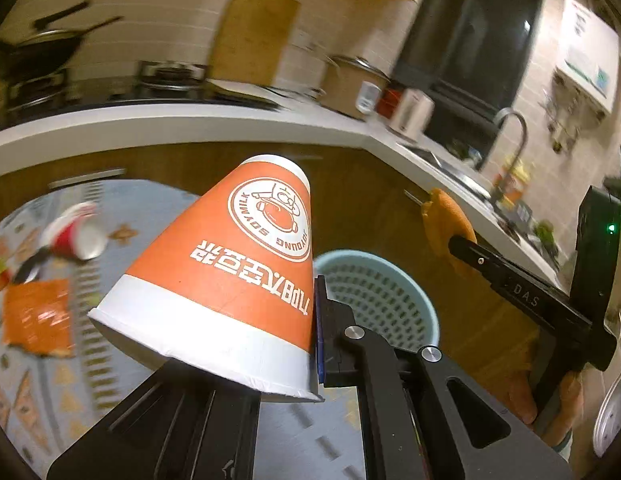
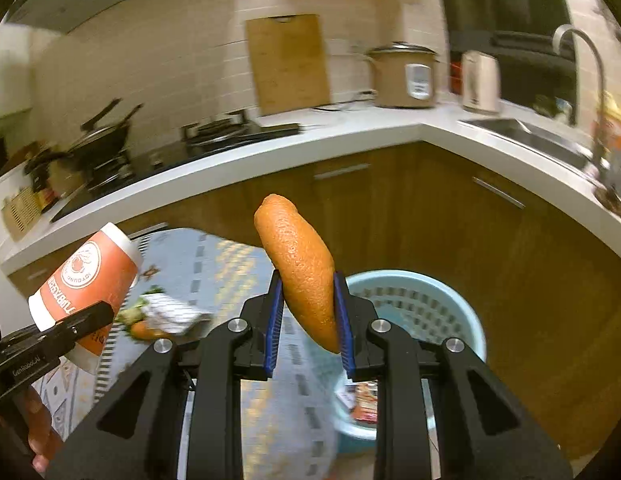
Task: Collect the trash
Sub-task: 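Drop the paper cup into the blue basket while the right tool drops the sausage bun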
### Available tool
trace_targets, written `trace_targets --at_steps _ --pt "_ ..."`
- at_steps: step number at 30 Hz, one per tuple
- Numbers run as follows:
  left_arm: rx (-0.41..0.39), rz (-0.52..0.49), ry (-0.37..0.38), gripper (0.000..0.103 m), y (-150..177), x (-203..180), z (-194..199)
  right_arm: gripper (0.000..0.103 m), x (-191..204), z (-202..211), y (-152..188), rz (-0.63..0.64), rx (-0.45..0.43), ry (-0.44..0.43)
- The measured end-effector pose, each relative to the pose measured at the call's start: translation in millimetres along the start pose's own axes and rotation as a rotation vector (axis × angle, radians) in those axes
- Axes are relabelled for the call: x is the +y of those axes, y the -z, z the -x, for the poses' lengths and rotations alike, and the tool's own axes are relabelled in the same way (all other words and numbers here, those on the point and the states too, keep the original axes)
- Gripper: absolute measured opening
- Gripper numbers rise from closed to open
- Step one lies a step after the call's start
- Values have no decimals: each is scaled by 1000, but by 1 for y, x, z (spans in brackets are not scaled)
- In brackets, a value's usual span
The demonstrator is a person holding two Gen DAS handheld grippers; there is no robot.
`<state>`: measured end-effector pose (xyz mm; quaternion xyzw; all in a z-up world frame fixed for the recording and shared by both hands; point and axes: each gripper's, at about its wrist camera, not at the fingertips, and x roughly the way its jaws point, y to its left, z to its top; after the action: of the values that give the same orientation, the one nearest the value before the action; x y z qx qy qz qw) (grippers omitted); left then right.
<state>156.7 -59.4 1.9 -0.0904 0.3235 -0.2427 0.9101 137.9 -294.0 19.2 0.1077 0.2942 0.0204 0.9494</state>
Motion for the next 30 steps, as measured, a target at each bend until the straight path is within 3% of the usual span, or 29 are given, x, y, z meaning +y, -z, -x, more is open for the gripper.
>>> trace_targets --at_steps 9,20,22,24,26,30 --pt "191 -155 101 3 -7 -77 -103 21 -76 -22 15 -132 72 87" --pt "428 -180 56 4 15 -100 -201 24 -125 -68 52 -242 235 142" --pt "442 -192 25 12 18 -103 -210 25 -132 -75 56 -269 256 134" --pt "456 -193 12 32 20 -104 -214 26 -136 -81 60 -289 274 114" --pt "464 -203 -11 44 23 -103 -216 28 -139 -85 63 -297 288 116" --pt "485 -199 -23 45 27 -97 -217 34 -139 -88 64 -302 292 104"
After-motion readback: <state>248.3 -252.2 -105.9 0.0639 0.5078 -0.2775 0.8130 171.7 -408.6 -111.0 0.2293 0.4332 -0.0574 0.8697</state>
